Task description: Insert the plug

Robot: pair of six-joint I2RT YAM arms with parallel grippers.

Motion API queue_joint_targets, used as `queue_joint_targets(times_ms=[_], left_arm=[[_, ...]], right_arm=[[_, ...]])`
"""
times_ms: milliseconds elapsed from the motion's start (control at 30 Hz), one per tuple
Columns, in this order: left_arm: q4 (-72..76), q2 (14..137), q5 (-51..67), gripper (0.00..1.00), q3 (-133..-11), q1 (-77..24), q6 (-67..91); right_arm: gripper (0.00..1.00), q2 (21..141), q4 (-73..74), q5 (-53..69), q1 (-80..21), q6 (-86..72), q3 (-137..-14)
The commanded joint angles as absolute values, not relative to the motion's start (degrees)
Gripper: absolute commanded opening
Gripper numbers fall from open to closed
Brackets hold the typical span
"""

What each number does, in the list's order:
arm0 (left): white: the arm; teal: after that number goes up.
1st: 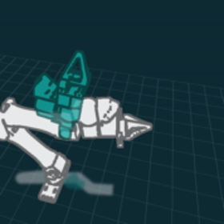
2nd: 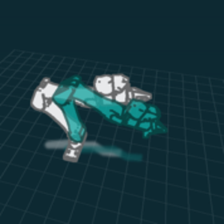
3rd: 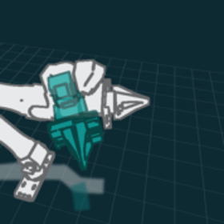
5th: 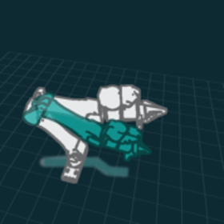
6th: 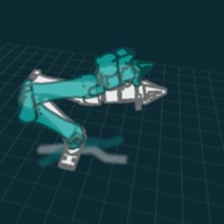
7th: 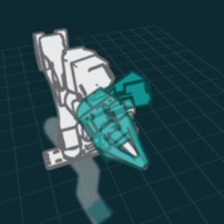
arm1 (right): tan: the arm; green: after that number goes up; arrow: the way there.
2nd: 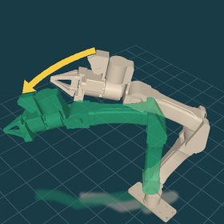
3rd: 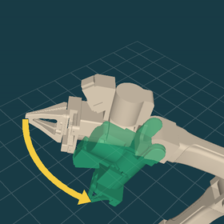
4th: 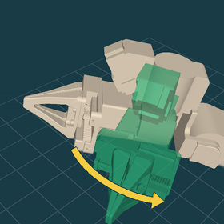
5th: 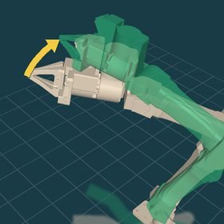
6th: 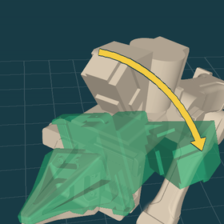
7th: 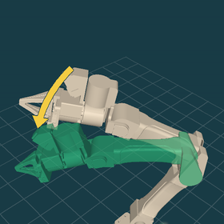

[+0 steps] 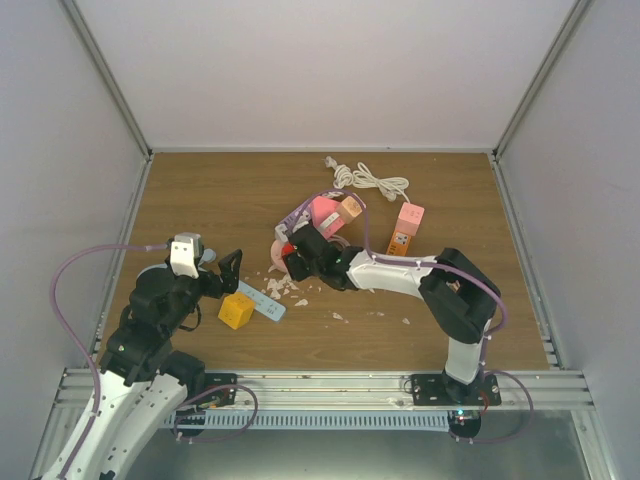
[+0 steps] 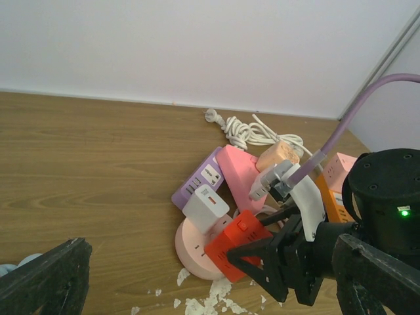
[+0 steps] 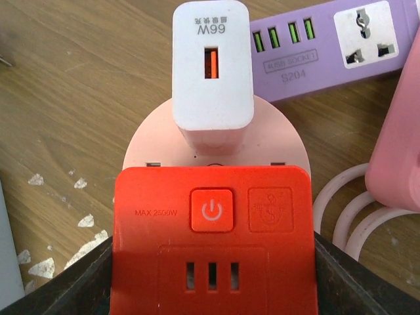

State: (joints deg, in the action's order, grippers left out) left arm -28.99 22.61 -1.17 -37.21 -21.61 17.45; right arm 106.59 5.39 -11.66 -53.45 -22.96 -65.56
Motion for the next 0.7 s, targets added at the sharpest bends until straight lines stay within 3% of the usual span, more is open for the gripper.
queue_joint_targets(times_ms=[0,167,400,667], left_arm=[[-27.5,22.5,-1.9,0.99,-36.4,-21.5,17.7],[-27.5,22.6,-2.0,0.99,-36.5,-21.5,17.8],[-27.5,22.5,-1.8,0.99,-36.5,-21.5,17.7],[-27.5,22.5,-1.9,0.99,-36.4,-21.5,17.8]], right_arm=[[0.35,108.4,31.2,-13.8,-52.8,-24.0,-65.9],[0.37,103.5,38.2,-12.5,-52.4,-21.5,-71.2],[0.46,102.5,37.4,-9.0,-52.3,-19.9,-67.8],[0.73,101.8,33.9,-8.7,-52.2,-19.5,-67.8]])
